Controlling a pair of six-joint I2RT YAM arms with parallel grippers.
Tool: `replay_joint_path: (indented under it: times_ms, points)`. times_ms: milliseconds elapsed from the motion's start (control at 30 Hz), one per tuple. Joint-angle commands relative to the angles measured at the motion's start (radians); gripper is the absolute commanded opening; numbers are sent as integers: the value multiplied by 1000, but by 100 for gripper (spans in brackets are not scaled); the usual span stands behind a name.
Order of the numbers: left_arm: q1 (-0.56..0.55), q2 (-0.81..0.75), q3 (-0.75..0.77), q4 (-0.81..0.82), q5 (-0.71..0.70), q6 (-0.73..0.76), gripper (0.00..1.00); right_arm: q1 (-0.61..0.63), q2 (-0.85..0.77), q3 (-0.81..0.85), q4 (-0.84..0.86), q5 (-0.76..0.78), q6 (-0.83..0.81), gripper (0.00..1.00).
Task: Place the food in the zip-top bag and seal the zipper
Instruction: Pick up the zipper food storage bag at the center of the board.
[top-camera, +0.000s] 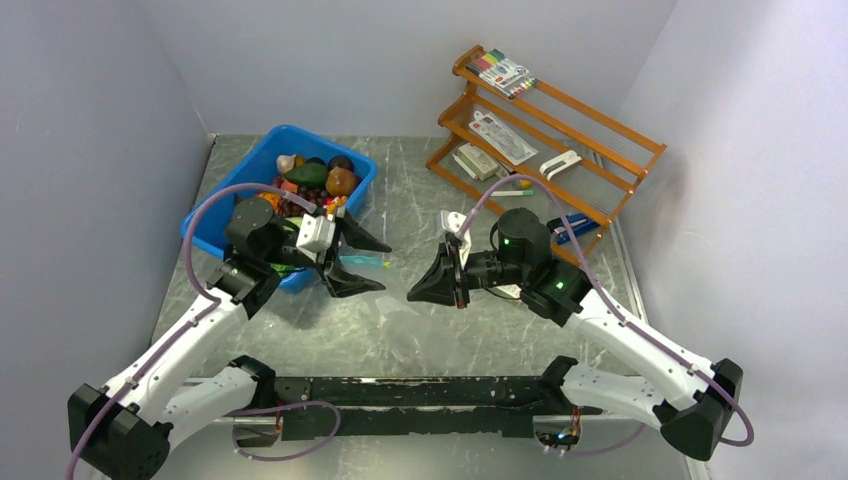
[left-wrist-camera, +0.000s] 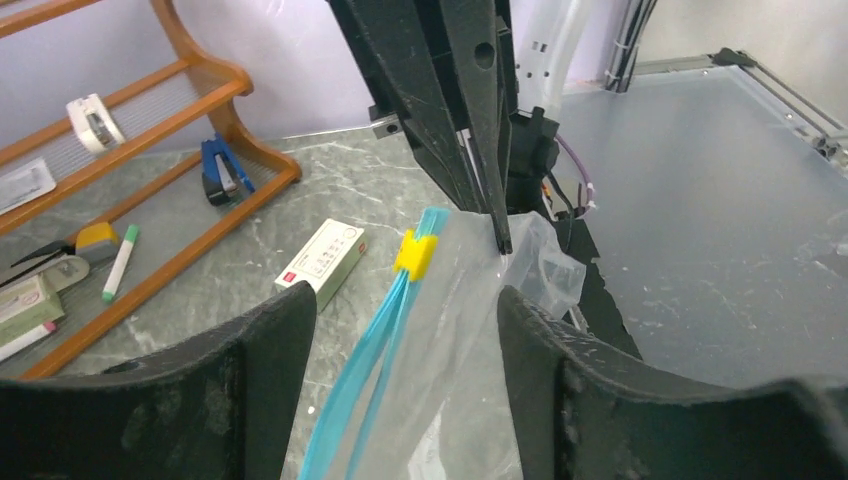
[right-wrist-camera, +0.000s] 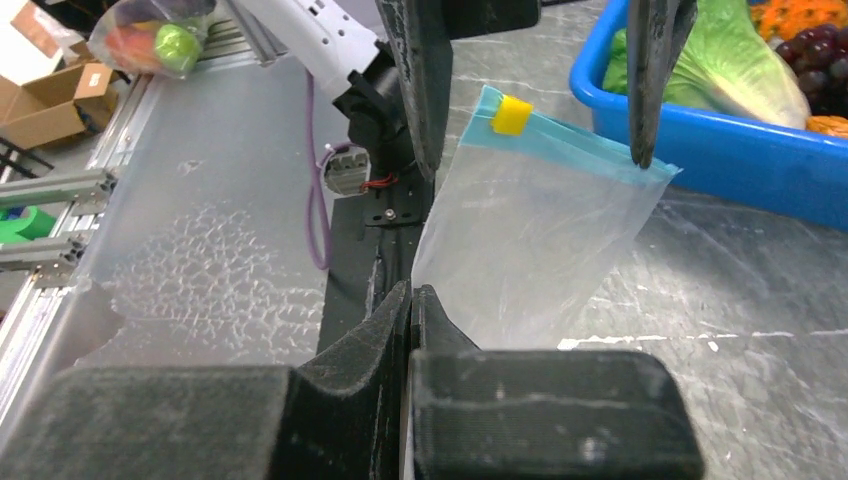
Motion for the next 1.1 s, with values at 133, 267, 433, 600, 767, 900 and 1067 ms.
replay_joint_path:
  times_ms: [133, 267, 433, 600, 767, 900, 1067]
  points:
    - [-86, 7, 47, -35, 4, 127, 47, 24, 7, 11, 11, -59, -12, 0]
    - [-101, 3, 58, -90, -7, 160, 32, 25, -4, 14, -16, -26, -27, 0]
    - [-105, -21, 71, -170, -23, 199, 15, 25, -52, 24, -64, 255, -51, 0]
    - [-104, -68, 87, -230, -139, 166, 7, 24, -89, 0, -2, 632, 35, 0]
    - [-104, -80, 93, -166, -474, -60, 7, 25, -1, 14, 38, 727, 244, 43]
    - [-106, -47, 139, -200, -594, -156, 7, 26, 65, 59, -77, 900, 477, 51]
    - [-104, -31, 127, -138, -721, -367, 7, 36, 30, 45, -89, 975, 642, 51]
